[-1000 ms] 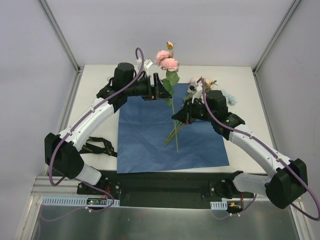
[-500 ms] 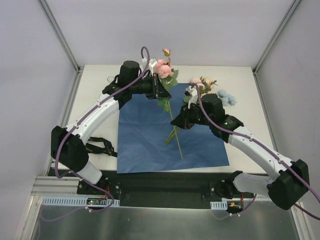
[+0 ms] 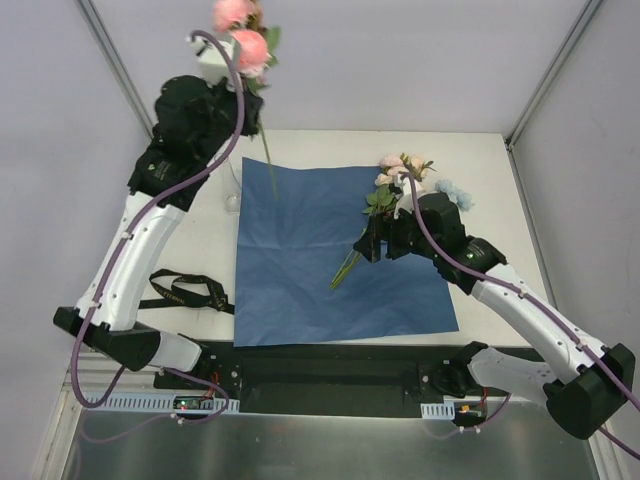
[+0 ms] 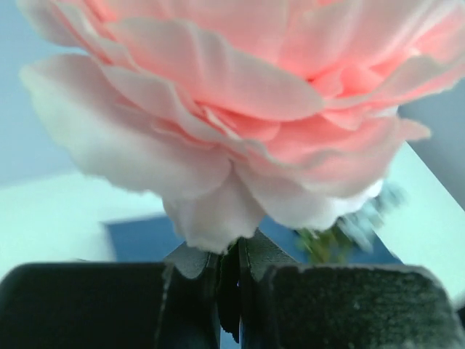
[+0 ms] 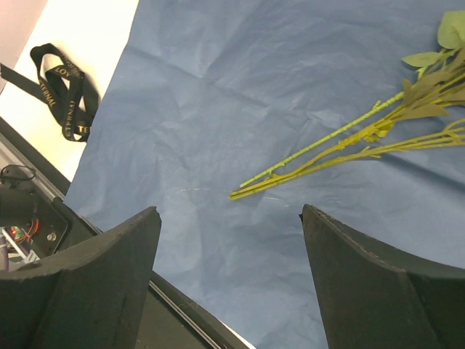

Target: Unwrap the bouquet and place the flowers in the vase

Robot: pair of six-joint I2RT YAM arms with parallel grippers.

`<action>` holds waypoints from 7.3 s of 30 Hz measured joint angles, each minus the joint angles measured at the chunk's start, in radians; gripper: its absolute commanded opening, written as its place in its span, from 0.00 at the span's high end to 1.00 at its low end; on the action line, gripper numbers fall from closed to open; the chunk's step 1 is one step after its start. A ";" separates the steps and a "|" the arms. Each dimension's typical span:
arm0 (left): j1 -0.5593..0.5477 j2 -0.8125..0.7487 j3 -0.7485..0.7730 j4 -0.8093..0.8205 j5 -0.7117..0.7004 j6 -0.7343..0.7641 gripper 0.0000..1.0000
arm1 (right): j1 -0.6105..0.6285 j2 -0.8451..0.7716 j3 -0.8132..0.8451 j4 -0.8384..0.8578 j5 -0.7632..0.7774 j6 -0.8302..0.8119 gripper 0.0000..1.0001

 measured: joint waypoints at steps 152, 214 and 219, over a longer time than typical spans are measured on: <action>0.214 -0.009 -0.557 0.702 -0.504 0.160 0.29 | -0.006 0.048 -0.072 -0.019 0.025 0.053 0.18; 0.048 -0.211 -0.605 0.322 0.408 -0.211 0.17 | -0.386 0.737 0.107 0.224 -0.008 0.559 0.90; 0.047 -0.192 -0.589 0.317 0.416 -0.212 0.17 | -0.390 0.679 0.082 0.213 0.016 0.524 0.99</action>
